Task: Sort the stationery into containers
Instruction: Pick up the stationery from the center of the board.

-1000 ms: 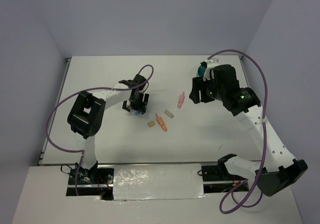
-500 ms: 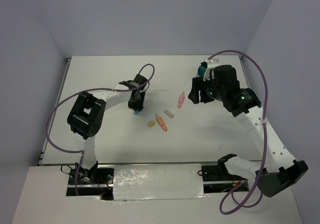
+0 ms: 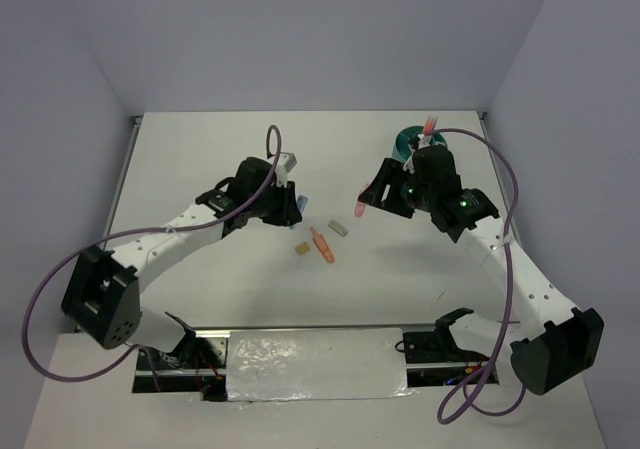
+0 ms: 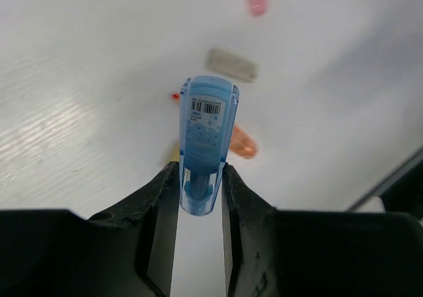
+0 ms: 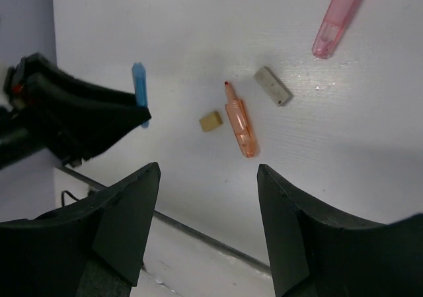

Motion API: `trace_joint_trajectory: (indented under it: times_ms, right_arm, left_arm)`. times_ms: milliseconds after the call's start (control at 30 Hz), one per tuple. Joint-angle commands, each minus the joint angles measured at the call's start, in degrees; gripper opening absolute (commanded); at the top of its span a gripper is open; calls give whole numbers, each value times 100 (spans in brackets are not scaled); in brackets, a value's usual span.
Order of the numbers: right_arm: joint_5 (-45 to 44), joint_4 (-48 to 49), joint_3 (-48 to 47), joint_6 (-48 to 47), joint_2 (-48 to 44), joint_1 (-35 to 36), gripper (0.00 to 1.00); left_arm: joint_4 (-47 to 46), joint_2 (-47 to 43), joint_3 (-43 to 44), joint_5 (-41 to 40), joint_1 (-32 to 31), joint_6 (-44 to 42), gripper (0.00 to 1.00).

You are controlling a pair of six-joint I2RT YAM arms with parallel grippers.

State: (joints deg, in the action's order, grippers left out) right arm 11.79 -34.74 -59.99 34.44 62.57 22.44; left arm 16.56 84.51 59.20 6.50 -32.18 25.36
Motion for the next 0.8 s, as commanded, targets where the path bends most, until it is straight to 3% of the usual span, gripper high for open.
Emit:
trace_joint_trajectory:
  times_ms: [0,233,633,767]
  right_arm:
    - [-247,636,-363,925,254,129,68]
    - [-880,-49,-1489,1047,968,621,68]
    - [-784,-375,-1727,1039,1557,1298,62]
    - [-722,-411,-1666,1039,1609,1483,56]
  left_arm:
    - [-1083,-671,-276,966,-200,188,0]
    - [-1418,-980,-286,1266,-552,373,0]
    - [-1471,-1015,-137,1213,-824,425,0]
    - [-1497,-1042,-110,1134,-833,434,0]
